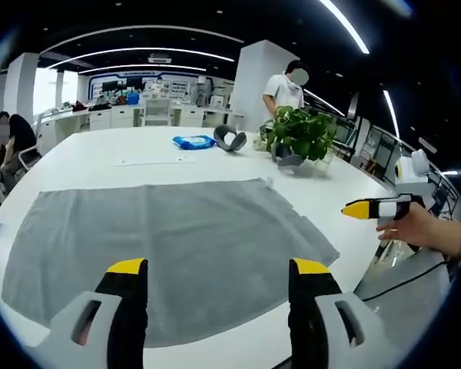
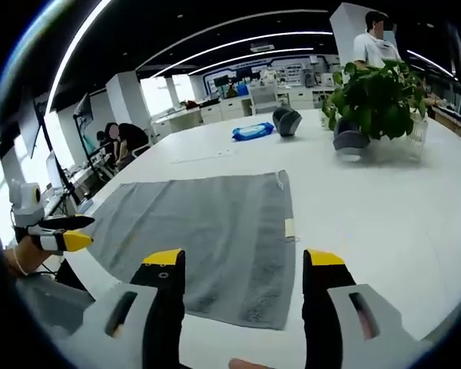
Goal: Fold the towel on the table until its edges align and the towel forms a compact rectangular stack.
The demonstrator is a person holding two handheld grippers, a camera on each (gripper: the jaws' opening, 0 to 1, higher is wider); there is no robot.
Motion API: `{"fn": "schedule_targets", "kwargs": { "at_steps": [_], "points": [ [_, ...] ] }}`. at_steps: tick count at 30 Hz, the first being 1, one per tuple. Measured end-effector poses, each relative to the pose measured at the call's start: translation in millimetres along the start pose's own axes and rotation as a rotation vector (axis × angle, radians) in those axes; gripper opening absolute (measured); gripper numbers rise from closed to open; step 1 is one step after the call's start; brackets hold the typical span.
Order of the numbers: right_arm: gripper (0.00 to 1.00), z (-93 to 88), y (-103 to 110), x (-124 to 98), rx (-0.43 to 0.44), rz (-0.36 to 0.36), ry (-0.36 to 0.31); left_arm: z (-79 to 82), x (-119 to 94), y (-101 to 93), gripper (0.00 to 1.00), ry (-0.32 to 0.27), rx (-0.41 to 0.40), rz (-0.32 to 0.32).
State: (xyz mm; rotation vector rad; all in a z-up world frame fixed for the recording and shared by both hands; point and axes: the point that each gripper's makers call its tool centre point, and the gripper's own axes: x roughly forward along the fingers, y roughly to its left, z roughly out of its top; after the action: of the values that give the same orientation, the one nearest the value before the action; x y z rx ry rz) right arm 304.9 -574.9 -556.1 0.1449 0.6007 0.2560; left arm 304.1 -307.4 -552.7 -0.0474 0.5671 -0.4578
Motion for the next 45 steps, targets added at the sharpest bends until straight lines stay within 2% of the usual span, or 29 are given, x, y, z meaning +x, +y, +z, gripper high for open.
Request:
{"fn": "schedule_targets", "kwargs": {
  "at_steps": [4, 9, 10, 12, 14, 17, 18, 19, 24, 30, 37, 45],
  "points": [
    [0.43, -8.2, -8.4, -0.9, -0.023, -0.039, 0.053, -1.5, 2.6, -0.7, 0.74, 0.006, -0.018, -0.009],
    [0.36, -13.4, -19.0, -1.1, 0.046, -0.061, 0.082, 1.6, 1.7, -3.4, 0.74, -0.003, 0.024, -0.004],
    [0.33, -18.7, -21.5, -2.1, 0.066, -0.073, 0.107, 1.1, 1.9, -2.9, 0.74, 0.000, 0.026, -0.002],
    [0.26, -36.4, -25.7, -1.1, 0.112, -0.076, 0.196, -2.7, 4.4, -1.5, 0.74, 0.019, 0.024, -0.004],
    [0.27, -43.2, -26.2, 0.7, 0.164, -0.069, 0.224, -1.3, 4.2, -4.2, 0.74, 0.015, 0.007, -0.022],
    [0.25, -45.8, -30.4, 2.4, 0.174, -0.082, 0.231, 1.2, 3.0, -4.7, 0.74, 0.002, 0.010, -0.021],
    [0.22, -54.1, -36.2, 0.0, 0.172, -0.106, 0.277, 1.0, 3.2, -4.0, 0.74, 0.004, 0.009, -0.019],
    [0.21, -57.3, -38.1, 0.3, 0.182, -0.112, 0.292, 1.1, 3.3, -3.7, 0.74, 0.004, 0.004, -0.021],
    [0.21, -60.5, -41.1, 7.3, 0.228, -0.113, 0.299, 4.7, 1.6, -3.9, 0.74, -0.015, -0.014, -0.026],
    [0.18, -80.5, -40.4, 20.1, 0.191, -0.124, 0.402, 8.5, -1.0, -3.4, 0.74, -0.031, -0.021, -0.022],
    [0.18, -96.5, -46.1, 27.1, 0.179, -0.149, 0.462, 10.7, -2.5, 1.0, 0.73, -0.041, -0.034, -0.009],
    [0.12, -96.2, -50.5, 24.7, 0.182, -0.170, 0.457, 7.6, 0.0, -0.4, 0.73, -0.027, -0.023, -0.011]
  ]
}}
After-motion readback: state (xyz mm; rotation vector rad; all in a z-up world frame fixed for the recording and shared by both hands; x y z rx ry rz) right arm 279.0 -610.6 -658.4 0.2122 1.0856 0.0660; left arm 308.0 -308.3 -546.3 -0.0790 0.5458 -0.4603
